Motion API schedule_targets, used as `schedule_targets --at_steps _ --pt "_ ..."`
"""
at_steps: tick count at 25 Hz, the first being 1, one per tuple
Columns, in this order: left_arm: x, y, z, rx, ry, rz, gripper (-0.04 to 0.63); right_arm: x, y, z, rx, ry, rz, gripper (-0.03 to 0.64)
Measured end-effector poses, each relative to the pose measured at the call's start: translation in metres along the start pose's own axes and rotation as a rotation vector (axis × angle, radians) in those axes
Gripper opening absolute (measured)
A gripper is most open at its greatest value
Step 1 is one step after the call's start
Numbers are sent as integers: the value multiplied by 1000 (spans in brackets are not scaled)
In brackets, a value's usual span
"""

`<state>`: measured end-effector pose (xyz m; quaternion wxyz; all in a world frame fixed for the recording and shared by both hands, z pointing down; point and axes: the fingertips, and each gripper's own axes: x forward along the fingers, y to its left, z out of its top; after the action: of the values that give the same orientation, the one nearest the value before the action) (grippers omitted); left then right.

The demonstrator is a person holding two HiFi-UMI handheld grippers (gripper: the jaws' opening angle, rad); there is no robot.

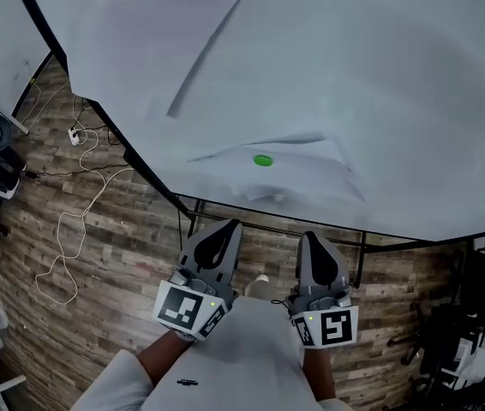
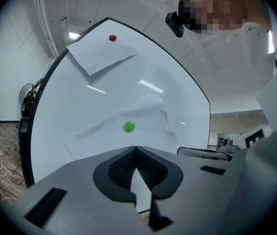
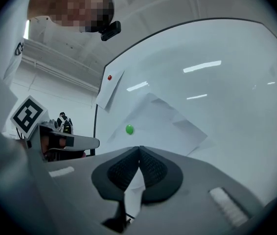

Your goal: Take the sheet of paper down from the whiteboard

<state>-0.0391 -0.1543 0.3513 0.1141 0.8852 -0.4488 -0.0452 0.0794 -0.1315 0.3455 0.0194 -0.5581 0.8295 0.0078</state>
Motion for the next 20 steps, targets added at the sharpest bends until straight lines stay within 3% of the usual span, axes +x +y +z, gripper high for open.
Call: schedule_targets --at_steps 11,17,20 --pt "17 -8 2 -16 6 26 6 -2 -22 22 -63 -29 55 5" --pt "24 -18 14 18 -15 21 6 5 -24 70 -160 -106 134 11" --pt "26 -19 18 21 -29 29 6 14 -21 97 -221 -153 183 59"
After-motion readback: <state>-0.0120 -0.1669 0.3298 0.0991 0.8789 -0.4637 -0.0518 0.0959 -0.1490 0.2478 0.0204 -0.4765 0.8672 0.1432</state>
